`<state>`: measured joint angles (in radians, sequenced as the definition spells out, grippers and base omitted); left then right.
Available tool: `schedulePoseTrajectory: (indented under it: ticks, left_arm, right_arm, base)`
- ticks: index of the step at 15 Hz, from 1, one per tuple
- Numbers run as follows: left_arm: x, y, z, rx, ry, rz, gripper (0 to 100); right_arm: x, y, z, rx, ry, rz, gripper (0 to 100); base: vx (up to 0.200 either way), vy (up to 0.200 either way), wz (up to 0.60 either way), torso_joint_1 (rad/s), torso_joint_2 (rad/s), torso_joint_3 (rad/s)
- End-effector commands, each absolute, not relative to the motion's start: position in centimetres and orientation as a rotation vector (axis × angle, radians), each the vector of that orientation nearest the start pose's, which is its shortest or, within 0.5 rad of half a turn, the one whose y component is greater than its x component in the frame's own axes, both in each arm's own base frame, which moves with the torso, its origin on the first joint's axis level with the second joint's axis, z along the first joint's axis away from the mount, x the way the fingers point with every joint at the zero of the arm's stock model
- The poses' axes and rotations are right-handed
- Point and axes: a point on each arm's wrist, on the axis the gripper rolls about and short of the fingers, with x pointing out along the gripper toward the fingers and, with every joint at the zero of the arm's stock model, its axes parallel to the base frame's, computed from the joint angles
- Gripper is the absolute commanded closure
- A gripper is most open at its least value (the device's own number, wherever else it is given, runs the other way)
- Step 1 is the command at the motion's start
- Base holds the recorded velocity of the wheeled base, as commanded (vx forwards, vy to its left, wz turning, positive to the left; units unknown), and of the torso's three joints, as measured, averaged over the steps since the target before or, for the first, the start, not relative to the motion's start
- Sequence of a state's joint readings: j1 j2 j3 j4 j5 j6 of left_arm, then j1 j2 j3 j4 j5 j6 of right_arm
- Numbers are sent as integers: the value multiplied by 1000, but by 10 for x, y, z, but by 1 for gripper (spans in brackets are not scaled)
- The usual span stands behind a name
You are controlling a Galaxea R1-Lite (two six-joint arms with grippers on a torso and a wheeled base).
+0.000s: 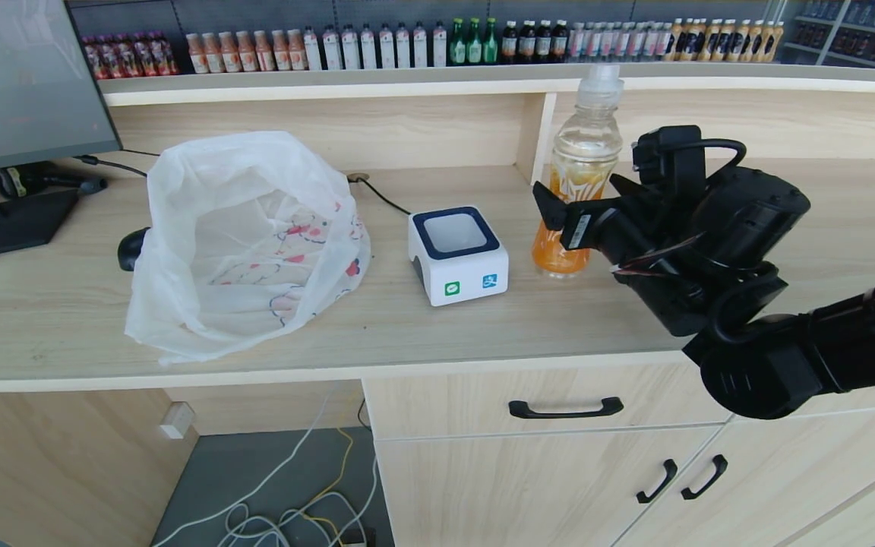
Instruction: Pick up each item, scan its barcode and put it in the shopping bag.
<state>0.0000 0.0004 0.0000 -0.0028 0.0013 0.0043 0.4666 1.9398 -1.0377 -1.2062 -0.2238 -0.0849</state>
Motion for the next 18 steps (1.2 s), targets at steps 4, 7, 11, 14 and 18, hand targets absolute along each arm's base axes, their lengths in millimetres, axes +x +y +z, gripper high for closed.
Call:
schedulePoseTrajectory:
  ticks: [4, 7, 11, 14, 18]
  left_arm:
    - [-23, 0, 76, 5, -3, 2, 0]
    - [-23, 0, 76, 5, -3, 2, 0]
    - [-23, 0, 76, 5, -3, 2, 0]
    - [-23, 0, 76, 5, -3, 2, 0]
    - [-23, 0, 76, 5, -3, 2, 0]
  right_arm:
    - [341, 163, 215, 15, -289, 219, 0]
    - [352, 162, 223, 11, -337, 200, 0]
    - [356, 164, 219, -5, -335, 199, 0]
    - [357, 165, 219, -8, -333, 199, 0]
    - [357, 165, 221, -4, -342, 200, 0]
  base:
    - [0, 0, 0, 0, 0, 0]
    - [0, 0, 0, 0, 0, 0]
    - [0, 0, 0, 0, 0, 0]
    - [0, 0, 0, 0, 0, 0]
    - [0, 0, 0, 0, 0, 0]
